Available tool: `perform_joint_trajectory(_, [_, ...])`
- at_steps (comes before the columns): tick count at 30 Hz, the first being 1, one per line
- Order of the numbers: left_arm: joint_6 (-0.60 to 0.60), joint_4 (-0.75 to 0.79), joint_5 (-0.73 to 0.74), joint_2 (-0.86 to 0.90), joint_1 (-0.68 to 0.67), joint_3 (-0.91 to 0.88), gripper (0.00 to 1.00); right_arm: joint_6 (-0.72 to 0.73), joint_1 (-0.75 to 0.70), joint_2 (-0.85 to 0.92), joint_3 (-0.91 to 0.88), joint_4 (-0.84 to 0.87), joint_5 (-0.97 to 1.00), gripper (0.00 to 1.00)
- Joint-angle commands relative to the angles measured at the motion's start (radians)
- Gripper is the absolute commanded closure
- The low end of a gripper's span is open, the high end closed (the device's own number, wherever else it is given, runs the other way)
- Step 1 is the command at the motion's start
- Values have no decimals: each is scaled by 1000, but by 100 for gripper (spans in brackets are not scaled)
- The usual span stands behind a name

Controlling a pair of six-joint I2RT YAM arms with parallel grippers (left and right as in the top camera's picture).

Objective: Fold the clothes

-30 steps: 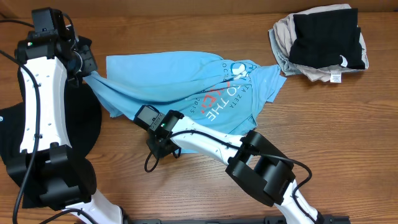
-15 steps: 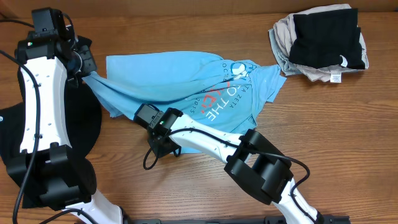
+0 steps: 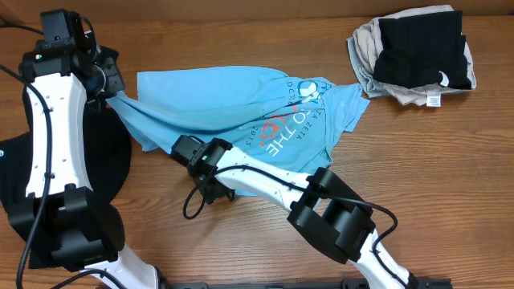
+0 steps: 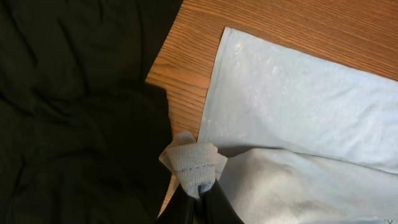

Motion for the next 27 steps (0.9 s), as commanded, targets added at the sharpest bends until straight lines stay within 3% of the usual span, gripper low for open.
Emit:
perform_joint_trajectory(1, [-13, 5, -14, 0, 0, 5, 96, 3, 19, 17, 24, 2, 67, 43])
perform_joint_trajectory(5, [-13, 5, -14, 0, 0, 5, 96, 8, 19, 39, 14, -3, 67, 47])
perform_joint_trajectory(8, [-13, 4, -14, 0, 0, 5, 96, 10, 16, 40, 14, -6, 67, 59])
perform_joint_trajectory(13, [-13, 2, -14, 0, 0, 5, 96, 10, 16, 40, 16, -11, 66, 95])
perform_joint_trajectory(21, [6, -9, -12, -3, 2, 17, 96, 10, -20, -55, 18, -45, 59, 96])
perform_joint_trajectory(27, [10, -158, 25, -24, 12, 216, 96, 5, -164, -294, 30, -146, 62, 96])
